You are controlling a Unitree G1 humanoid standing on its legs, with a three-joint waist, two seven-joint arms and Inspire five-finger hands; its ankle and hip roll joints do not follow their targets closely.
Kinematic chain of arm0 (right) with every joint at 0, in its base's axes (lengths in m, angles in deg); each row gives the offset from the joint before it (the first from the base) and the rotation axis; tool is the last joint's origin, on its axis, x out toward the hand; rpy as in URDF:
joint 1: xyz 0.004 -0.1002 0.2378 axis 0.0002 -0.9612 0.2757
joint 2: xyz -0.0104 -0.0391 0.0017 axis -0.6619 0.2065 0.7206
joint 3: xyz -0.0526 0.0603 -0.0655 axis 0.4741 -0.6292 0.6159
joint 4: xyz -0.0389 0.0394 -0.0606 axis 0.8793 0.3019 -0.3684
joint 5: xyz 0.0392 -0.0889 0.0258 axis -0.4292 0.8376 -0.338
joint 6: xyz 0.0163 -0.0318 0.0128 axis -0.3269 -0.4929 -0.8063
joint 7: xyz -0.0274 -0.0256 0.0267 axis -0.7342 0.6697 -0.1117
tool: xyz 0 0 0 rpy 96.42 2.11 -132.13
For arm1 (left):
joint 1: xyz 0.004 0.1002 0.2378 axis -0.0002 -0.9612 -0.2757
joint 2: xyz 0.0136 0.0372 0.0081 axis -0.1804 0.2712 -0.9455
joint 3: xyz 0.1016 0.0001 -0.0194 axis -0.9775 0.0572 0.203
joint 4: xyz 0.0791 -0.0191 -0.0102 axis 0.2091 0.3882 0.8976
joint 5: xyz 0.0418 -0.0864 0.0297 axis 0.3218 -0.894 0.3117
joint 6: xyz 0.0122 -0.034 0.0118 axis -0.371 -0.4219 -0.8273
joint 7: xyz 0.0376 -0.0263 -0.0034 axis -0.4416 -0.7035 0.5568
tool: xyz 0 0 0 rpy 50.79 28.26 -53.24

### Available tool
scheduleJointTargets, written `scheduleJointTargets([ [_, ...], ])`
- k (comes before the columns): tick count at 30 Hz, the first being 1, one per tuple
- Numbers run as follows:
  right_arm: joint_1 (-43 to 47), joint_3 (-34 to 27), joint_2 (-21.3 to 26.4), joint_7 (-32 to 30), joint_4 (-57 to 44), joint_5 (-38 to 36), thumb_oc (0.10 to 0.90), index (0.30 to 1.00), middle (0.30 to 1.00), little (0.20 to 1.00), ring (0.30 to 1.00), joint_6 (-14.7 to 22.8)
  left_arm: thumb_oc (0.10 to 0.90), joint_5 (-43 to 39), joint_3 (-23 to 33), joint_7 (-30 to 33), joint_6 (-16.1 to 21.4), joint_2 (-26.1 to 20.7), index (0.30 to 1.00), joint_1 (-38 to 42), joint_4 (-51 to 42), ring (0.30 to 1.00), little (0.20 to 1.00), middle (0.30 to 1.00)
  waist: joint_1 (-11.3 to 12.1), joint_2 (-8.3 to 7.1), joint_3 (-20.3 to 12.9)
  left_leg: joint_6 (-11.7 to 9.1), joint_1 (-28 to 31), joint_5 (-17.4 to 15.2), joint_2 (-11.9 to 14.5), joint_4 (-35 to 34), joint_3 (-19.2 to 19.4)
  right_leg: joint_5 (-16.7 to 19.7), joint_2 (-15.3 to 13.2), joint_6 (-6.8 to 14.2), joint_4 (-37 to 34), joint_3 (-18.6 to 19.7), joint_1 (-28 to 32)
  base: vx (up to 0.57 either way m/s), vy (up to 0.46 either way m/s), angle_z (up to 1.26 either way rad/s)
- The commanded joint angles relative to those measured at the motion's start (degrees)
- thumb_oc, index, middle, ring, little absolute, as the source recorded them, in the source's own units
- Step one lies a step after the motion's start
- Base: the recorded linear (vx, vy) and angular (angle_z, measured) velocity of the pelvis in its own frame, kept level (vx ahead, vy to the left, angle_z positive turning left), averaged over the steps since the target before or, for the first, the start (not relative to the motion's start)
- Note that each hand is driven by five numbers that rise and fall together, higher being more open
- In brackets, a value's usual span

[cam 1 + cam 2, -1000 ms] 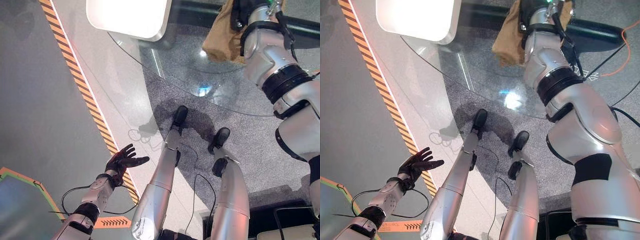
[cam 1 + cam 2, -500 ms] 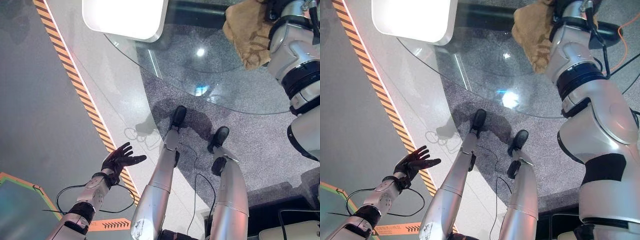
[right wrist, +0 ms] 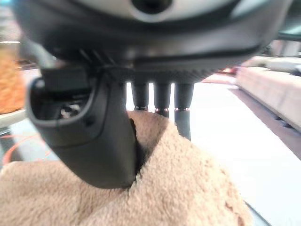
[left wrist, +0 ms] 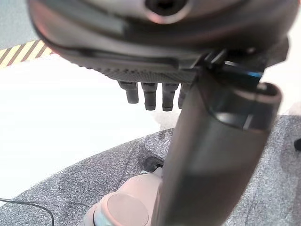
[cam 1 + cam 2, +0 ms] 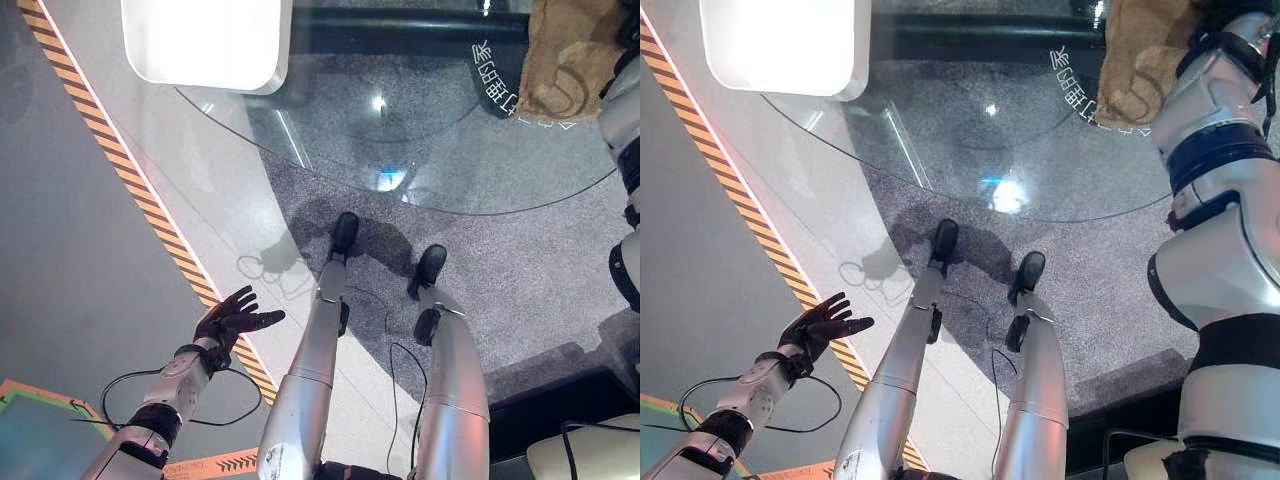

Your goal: Wipe the table with a cloth and put it in the basket.

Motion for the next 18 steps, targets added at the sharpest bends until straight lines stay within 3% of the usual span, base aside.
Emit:
scheduleJointTargets([
  [1,6.39,4.53,8.63,-6.08,0.31,0.78,0.1,0.3,0.3,0.2,0.3,1.81,0.8,-2.67,1.26,-0.75,-0.89,-2.38,0.9,-2.74,3.83,0.9,0.9,0.9,1.3,-0.51,-0.9,4.23,1.47,-7.91,-2.03,4.83,3.13,4.06,1.51,1.95,-8.85,-1.04,3.67,0.0,-0.002,-0.03],
  [9,6.29,5.19,4.76,-3.86,-4.76,2.08,0.1,0.3,0.3,0.2,0.3,5.24,0.8,-2.01,1.02,-0.57,-0.58,-1.59,0.9,-2.38,4.24,0.9,0.9,0.9,1.84,-0.44,-0.9,4.04,2.03,-7.9,-2.23,4.44,3.0,3.85,1.36,2.0,-9.34,-1.38,4.33,0.0,0.0,0.0],
  [18,8.12,8.06,-2.41,0.33,-13.63,6.73,0.1,0.3,0.3,0.2,0.3,6.0,0.8,-0.76,0.07,-0.9,1.22,-0.02,0.9,-3.32,3.68,0.9,0.9,0.9,3.41,0.13,-0.9,3.87,2.46,-7.61,-2.69,3.7,2.73,3.3,0.82,1.9,-9.95,-2.32,5.12,0.0,0.0,0.0],
])
